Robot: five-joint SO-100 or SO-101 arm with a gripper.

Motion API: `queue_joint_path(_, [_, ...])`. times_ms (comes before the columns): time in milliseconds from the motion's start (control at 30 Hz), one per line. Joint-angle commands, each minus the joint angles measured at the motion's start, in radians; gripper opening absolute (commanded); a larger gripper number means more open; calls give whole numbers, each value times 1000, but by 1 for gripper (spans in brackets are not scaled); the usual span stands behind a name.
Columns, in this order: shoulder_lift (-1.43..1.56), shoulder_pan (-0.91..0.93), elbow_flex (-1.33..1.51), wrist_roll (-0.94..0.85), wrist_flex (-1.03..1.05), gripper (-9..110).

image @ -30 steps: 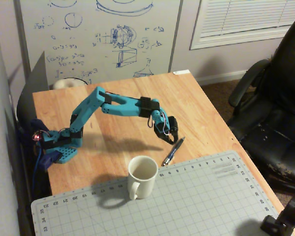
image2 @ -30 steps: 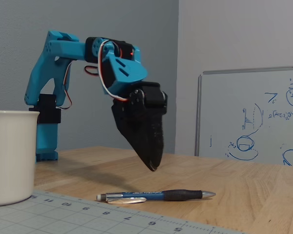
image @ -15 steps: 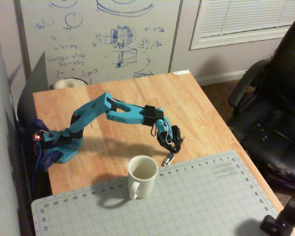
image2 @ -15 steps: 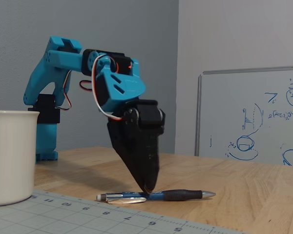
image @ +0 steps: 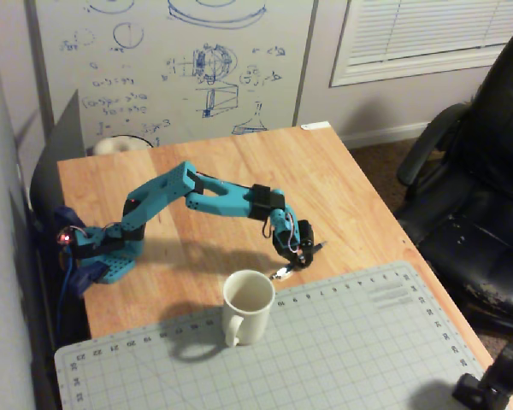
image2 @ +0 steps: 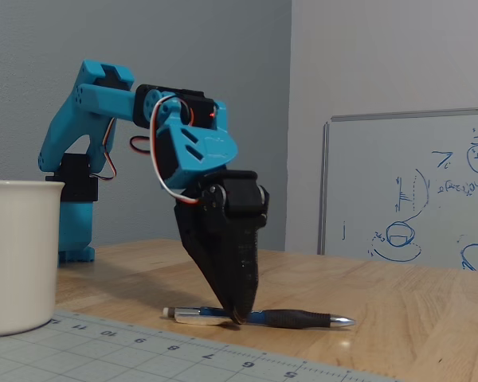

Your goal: Touch the pen.

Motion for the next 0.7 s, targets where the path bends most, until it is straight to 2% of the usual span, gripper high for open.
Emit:
queue_joint_path(0, [46,-8,-83,-5,-6,1])
queue_joint_path(433, [153,-43,-104,14,-5,1])
queue_joint_path(667, [227,-44,-117,12,100,1])
